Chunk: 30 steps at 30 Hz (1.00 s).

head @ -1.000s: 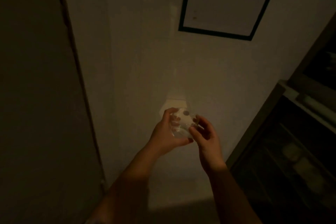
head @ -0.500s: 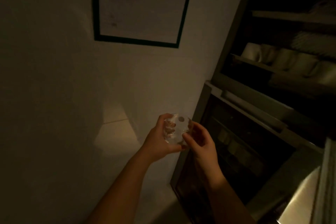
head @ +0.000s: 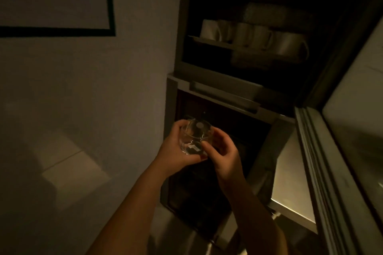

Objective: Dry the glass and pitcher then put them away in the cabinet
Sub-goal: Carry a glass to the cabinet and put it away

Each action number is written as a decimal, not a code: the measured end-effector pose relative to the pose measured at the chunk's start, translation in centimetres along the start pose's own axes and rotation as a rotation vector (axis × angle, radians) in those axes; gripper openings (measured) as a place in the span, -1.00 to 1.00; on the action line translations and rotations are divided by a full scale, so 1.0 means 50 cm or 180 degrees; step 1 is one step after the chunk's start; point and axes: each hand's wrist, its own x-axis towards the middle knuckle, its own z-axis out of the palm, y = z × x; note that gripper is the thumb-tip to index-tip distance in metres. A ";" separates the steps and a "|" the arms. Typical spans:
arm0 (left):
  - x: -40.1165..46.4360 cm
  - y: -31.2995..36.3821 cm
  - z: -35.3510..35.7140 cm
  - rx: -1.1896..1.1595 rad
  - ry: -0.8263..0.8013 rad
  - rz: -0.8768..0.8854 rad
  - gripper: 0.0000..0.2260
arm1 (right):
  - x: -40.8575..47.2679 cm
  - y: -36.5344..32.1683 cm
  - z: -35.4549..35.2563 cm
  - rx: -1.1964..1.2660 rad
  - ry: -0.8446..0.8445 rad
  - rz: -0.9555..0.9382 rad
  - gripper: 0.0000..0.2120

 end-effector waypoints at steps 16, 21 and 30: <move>0.179 0.022 0.076 -0.0266 -0.1692 0.0126 -0.21 | 0.029 -0.030 -0.026 -0.0777 0.1688 0.0003 -0.63; 0.262 0.057 0.054 -0.0254 -0.1889 0.0275 -0.19 | 0.095 -0.066 0.002 -0.0488 0.1947 0.0125 -0.59; 0.417 0.106 0.023 -0.0345 -0.2147 0.0460 -0.21 | 0.231 -0.113 0.011 -0.0186 0.2082 0.0198 -0.52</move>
